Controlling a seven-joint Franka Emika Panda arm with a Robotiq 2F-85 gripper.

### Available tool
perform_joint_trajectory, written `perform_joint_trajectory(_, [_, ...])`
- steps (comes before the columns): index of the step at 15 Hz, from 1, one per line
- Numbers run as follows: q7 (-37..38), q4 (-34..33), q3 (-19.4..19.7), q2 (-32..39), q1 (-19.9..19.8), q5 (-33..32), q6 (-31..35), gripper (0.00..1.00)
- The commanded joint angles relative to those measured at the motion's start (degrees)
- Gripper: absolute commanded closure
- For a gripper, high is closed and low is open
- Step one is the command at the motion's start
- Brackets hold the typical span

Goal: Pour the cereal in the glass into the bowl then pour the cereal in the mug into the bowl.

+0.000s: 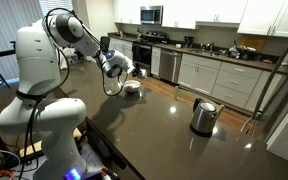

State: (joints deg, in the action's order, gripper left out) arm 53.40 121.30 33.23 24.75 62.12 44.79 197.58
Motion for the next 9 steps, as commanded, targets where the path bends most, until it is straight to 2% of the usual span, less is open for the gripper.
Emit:
perform_joint_trajectory(1, [0.25, 1.49, -13.83, -6.44, -12.92, 1.33, 0.05, 0.92])
perform_joint_trajectory(3, [1.40, 1.35, -20.84, -6.97, -19.78, 2.43, -0.49, 0.92])
perform_joint_trajectory(4, [7.45, 2.60, -21.93, -7.25, -21.87, -2.77, -0.63, 0.92])
perform_joint_trajectory(9, [14.57, 4.05, -34.48, -6.47, -36.59, -6.90, 0.98, 0.92])
